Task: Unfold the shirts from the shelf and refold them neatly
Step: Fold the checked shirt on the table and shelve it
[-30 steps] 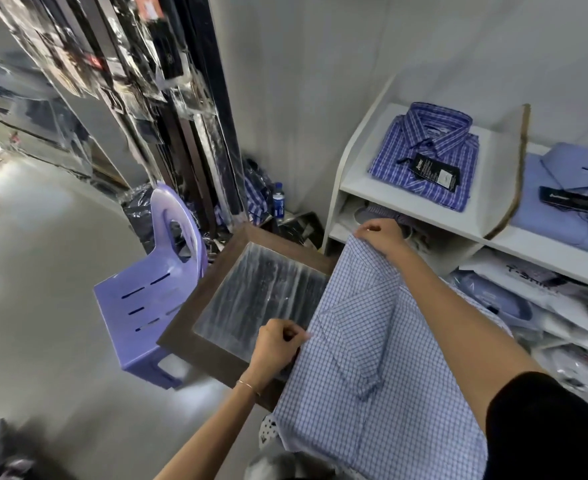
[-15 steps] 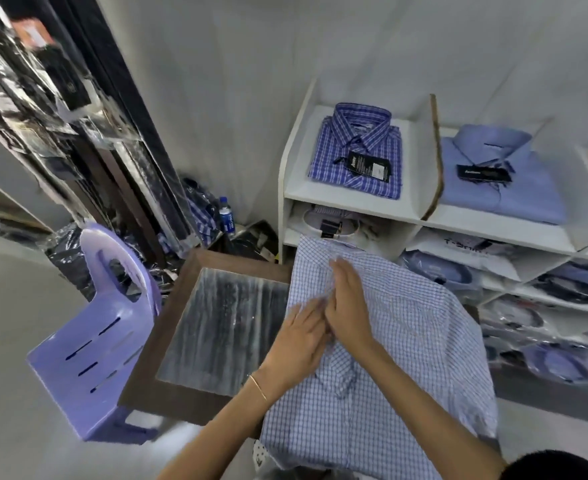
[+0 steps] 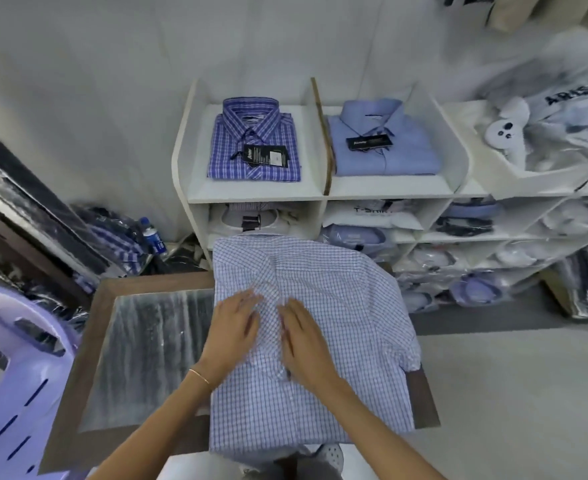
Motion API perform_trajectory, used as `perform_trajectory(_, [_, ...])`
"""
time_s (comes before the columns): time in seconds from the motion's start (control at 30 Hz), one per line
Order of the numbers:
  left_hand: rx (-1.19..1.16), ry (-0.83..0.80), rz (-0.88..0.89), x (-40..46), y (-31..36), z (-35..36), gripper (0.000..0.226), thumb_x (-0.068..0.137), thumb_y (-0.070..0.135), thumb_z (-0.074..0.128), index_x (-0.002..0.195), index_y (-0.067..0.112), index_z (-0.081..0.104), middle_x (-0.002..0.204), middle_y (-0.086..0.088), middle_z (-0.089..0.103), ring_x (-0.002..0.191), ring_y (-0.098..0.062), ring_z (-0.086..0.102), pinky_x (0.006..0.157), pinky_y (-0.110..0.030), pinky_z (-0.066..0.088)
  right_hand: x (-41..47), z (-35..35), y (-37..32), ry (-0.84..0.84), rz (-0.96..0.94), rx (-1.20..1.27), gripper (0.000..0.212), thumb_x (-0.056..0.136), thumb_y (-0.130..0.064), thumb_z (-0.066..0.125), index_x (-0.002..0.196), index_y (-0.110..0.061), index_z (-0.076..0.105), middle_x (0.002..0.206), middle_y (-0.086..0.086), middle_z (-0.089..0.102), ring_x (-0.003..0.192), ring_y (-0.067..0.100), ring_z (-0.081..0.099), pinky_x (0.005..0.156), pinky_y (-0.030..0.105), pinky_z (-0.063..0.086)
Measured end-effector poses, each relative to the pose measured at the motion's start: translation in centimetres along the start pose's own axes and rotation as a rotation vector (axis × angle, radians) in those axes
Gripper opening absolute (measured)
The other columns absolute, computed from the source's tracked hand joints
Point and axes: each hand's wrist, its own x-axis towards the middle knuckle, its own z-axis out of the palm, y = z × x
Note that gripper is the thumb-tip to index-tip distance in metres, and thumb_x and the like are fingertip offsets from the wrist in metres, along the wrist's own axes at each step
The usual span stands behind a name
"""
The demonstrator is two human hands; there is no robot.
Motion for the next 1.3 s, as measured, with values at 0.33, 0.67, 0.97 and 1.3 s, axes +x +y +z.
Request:
perform_trajectory(0.33, [0.005,-0.388,0.286,14.7,12.2,4.4,0.035,0.096,0.012,0.050,0.131,0.015,0.054,0.140,-0.005,0.047,0.122,-0.025,0.051,0.091,-0.043,0.049,-9.9,-6.4,8.5,0.134,0.148,-0.211,0.041,0.081,-0.014,0.043,0.117,-0.014,0.062,0.134,0.017,0.054,0.128,0.028,0.040,0.102,0.049,0.040])
perform_trajectory(0.67, [0.292,-0.684,0.412,19.0,19.2,9.5,0.064,0.091,0.017,0.060,0.147,0.019,0.030,0.145,-0.010,0.033,0.117,-0.030,0.052,0.089,-0.045,0.050,-19.1,-9.3,10.5,0.430,0.684,0.020,0.021,0.085,-0.023,0.068,0.090,-0.026,0.048,0.091,-0.010,0.050,0.080,0.008,0.046,0.063,0.010,0.038])
perform_trajectory(0.97, [0.285,-0.712,0.424,19.9,19.5,8.8,0.025,0.089,0.021,0.063,0.111,0.009,0.060,0.107,-0.002,0.051,0.099,-0.025,0.055,0.081,-0.035,0.045,-21.5,-5.7,10.3,0.114,0.772,0.359,0.030,0.086,-0.016,0.064,0.116,-0.012,0.060,0.108,-0.003,0.055,0.097,0.009,0.047,0.072,-0.001,0.036])
perform_trajectory(1.3, [-0.021,-0.525,0.323,18.2,17.2,2.6,0.012,0.092,0.015,0.056,0.085,0.006,0.051,0.078,-0.009,0.052,0.073,-0.022,0.045,0.063,-0.032,0.033,-21.0,-5.0,3.8,0.357,0.579,0.342,0.030,0.096,-0.019,0.053,0.070,-0.032,0.045,0.063,-0.010,0.049,0.053,0.008,0.041,0.051,0.014,0.031])
